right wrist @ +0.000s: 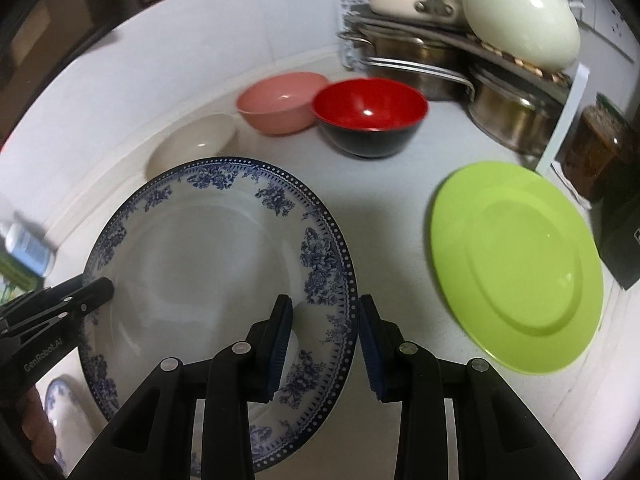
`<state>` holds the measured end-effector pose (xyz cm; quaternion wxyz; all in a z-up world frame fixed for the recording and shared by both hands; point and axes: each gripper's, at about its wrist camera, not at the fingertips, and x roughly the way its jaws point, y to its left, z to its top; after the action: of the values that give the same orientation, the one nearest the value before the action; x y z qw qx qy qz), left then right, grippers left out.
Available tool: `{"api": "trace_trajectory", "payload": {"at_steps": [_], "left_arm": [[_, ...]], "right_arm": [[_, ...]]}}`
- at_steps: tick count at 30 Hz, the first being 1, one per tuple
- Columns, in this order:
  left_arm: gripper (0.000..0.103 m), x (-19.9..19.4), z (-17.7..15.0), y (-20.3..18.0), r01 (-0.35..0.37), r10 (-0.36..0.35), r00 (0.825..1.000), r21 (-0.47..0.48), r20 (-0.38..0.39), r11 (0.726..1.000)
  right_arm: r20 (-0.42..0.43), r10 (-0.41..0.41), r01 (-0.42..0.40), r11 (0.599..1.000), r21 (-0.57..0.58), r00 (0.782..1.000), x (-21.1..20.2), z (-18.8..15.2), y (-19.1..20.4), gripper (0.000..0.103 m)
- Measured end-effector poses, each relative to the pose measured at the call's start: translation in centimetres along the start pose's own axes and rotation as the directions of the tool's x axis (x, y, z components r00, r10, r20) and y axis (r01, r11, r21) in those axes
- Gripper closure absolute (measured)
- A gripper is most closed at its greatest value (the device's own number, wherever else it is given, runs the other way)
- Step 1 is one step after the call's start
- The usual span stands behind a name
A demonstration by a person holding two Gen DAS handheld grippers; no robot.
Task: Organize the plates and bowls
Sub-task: 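Lift the second plate with both grippers and set it onto the first plate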
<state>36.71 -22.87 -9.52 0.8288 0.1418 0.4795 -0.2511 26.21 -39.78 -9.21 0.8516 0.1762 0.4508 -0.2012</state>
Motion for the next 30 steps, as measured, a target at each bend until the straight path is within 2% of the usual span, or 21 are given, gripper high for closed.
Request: {"api": "trace_trajectory", "payload": {"at_steps": [14, 30], "left_arm": [[0.068, -6.6, -5.7, 5.4, -0.064, 0.074, 0.996, -0.161, 0.055, 0.985], [0.068, -12.7, -12.5, 12.5, -0.138, 0.172, 0.981, -0.307, 0.086, 0.942]], "right_arm": [[0.035, 0.09, -0.084, 0.987, -0.138, 0.995, -4.1, -2.7, 5.8, 0.068], [0.032, 0.191, -0.175, 0.945, -0.275, 0.981, -6.7, -6.0, 13.6, 0.068]]}}
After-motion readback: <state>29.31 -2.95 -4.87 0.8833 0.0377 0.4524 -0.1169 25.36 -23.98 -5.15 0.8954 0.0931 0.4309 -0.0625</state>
